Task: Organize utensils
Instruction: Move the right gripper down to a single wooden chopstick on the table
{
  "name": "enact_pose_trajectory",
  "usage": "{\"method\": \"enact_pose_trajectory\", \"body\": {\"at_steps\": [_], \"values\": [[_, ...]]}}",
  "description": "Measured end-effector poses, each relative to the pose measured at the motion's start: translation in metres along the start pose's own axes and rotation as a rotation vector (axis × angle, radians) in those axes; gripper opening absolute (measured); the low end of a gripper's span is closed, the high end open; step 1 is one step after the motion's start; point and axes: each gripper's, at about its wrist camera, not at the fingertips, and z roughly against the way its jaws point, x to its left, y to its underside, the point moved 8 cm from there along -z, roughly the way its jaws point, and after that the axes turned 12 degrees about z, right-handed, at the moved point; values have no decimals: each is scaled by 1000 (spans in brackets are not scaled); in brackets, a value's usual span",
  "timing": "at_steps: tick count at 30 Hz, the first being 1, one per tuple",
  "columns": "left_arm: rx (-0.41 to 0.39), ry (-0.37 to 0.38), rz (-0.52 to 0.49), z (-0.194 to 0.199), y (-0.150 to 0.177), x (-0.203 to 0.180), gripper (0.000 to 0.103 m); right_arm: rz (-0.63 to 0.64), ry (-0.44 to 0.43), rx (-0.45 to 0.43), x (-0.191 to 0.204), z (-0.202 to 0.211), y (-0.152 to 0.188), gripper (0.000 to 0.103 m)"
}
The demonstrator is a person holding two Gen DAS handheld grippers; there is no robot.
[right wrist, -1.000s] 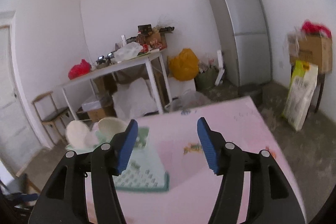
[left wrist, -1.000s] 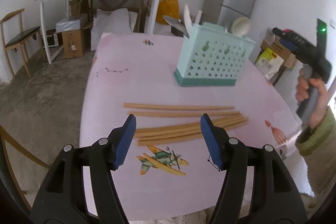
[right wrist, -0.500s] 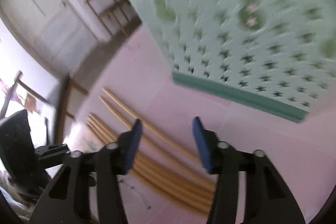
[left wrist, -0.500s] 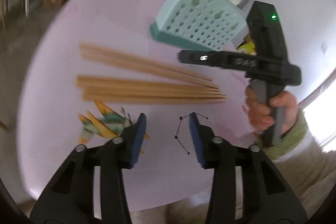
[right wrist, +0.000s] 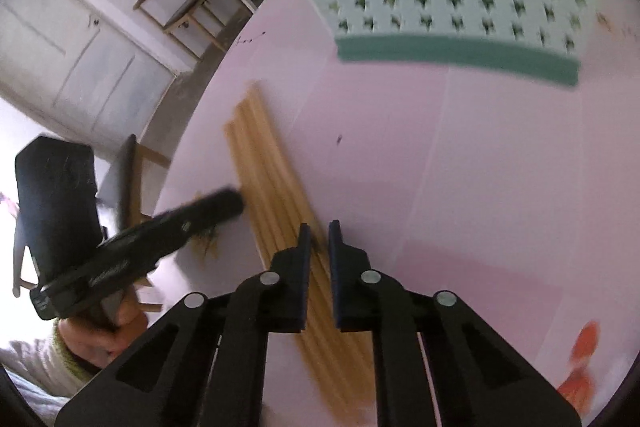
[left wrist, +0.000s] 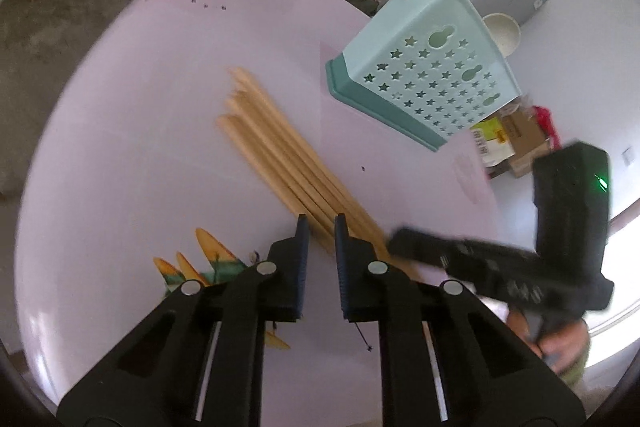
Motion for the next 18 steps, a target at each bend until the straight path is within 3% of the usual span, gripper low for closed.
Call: {"method": "enact_pose_trajectory", "body": {"at_steps": [5, 8, 18], "values": [[-16, -47, -56, 1, -3, -4, 13, -77, -13, -36, 11, 3, 14, 7], [-9, -37, -88, -5, 0, -11, 12, -121, -25, -48, 13, 5, 22, 6], [-32, -59, -206, -8, 6, -19, 12, -232, 87, -105, -26, 35, 30, 5]]}}
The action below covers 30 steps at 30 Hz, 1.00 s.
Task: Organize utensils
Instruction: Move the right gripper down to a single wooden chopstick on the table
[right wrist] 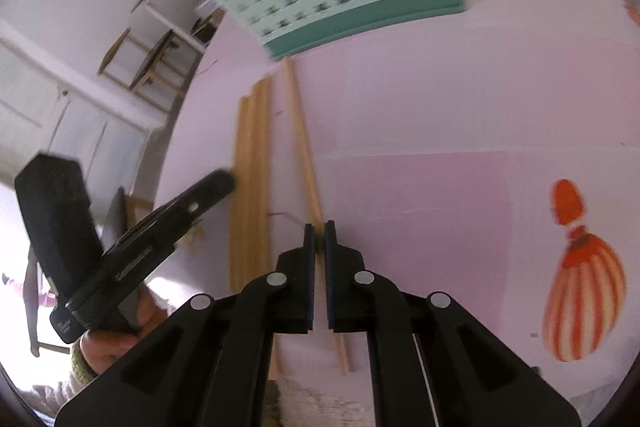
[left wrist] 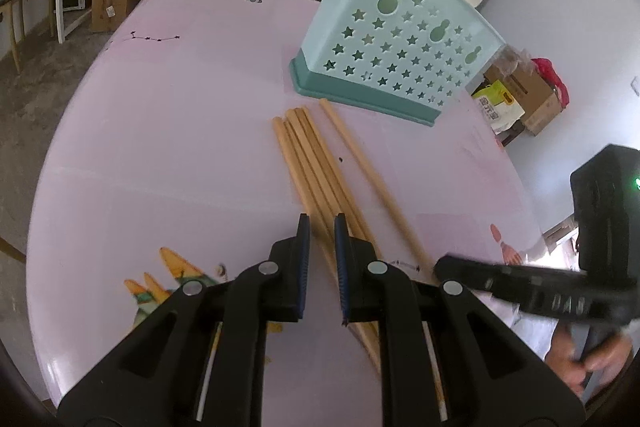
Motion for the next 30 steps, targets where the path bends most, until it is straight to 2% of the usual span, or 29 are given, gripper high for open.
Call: {"method": "enact_pose_trajectory", "body": {"at_steps": [6, 10, 17, 21, 24, 28, 30], "values": [[-11, -62, -52, 19, 12, 8, 16, -20, 41, -14, -14, 11, 5, 5], [-20, -89, -126, 22, 25, -5, 27, 7, 63, -9, -12, 12, 9, 5], [-57, -151, -210, 16, 30, -15, 27, 8, 65, 1, -10, 9, 8, 9], [-71, -179, -219, 18, 28, -13, 29, 3, 68, -14, -14, 14, 8, 17], [-83, -226, -228, 20, 26, -9, 28, -11, 54, -20, -21, 21, 12, 17], [-88, -257, -240, 21, 24, -5, 28, -15, 48, -39, -26, 28, 11, 18], [-91, -257, -230, 22, 22, -3, 28, -16, 47, -50, -29, 30, 10, 22]]}}
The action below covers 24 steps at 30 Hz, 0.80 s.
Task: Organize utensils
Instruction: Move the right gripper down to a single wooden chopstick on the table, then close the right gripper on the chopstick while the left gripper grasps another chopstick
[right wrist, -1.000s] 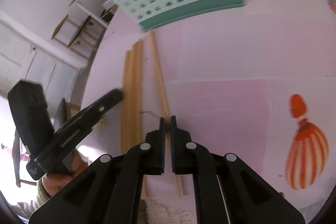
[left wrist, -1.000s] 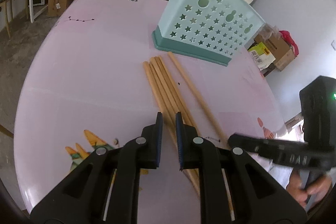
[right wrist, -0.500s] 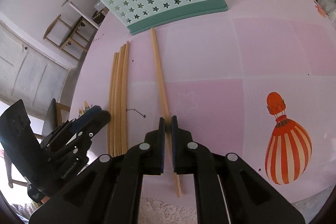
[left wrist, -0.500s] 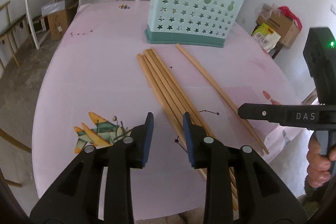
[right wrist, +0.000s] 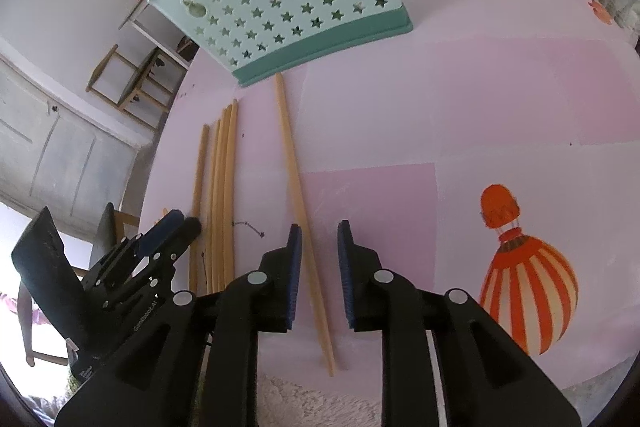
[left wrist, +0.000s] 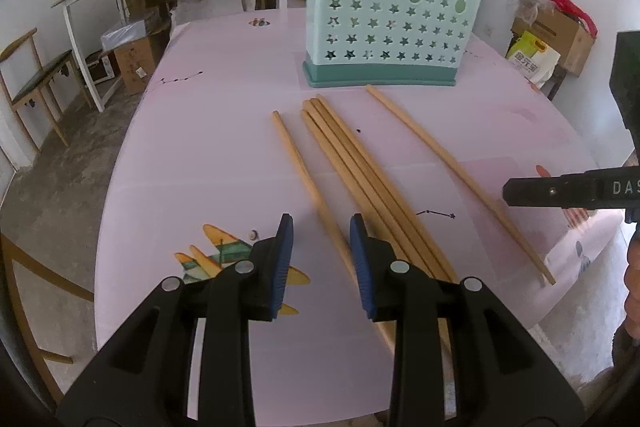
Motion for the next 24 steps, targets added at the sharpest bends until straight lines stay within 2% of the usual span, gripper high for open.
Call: {"method": "enact_pose_trajectory", "body": {"at_steps": [3, 10, 16, 17, 21, 24], "values": [[0, -11, 0, 0, -3, 7, 28, 13, 0, -9, -1, 2, -2, 25], [14, -20, 14, -1, -8, 23, 6, 140, 25, 1, 14, -9, -13, 26], [23, -9, 32, -1, -9, 30, 5, 256, 97, 20, 26, -21, -14, 26], [24, -10, 32, -1, -9, 30, 5, 271, 111, 21, 28, -22, -14, 25], [31, -9, 43, 0, -8, 31, 5, 280, 150, 29, 26, -21, -15, 7], [42, 0, 60, 1, -7, 32, 5, 238, 140, 33, 20, -18, -15, 7]]}}
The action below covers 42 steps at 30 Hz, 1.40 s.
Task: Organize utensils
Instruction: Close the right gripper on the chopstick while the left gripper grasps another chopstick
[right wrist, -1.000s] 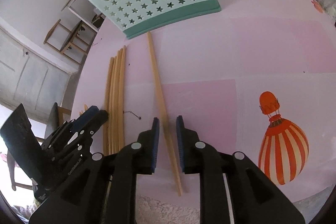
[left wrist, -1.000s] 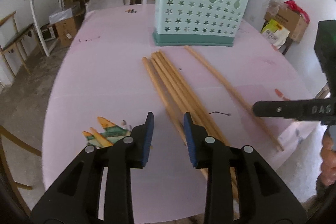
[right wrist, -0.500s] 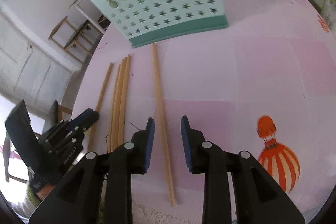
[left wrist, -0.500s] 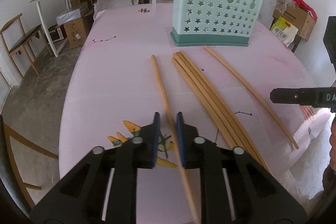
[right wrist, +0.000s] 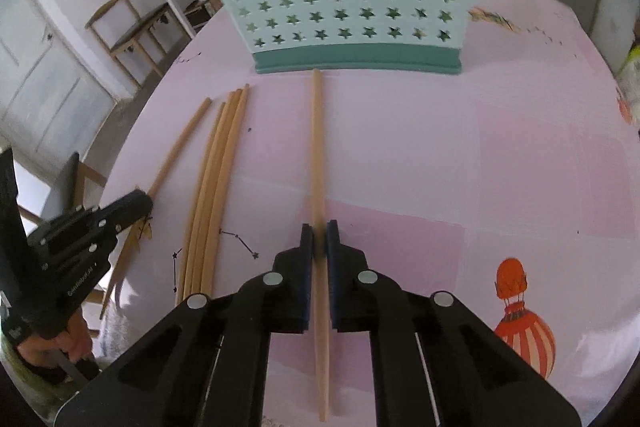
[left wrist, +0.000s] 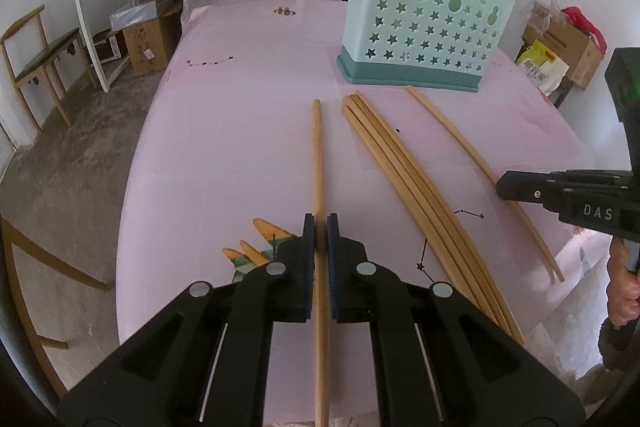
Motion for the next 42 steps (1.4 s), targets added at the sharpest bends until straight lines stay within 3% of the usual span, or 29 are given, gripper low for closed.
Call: {"method": "enact_pose_trajectory", "body": {"at_steps": [14, 18, 24, 42], "values": [[41, 11, 40, 3, 4, 2, 8, -26, 4, 42, -4, 0, 7, 9], [49, 11, 30, 2, 4, -2, 12, -16, 12, 36, -1, 0, 1, 19], [60, 3, 38, 1, 1, -2, 14, 1, 21, 29, 0, -1, -5, 20], [68, -36, -16, -27, -32, -8, 15, 55, 46, 26, 2, -14, -26, 27]]}}
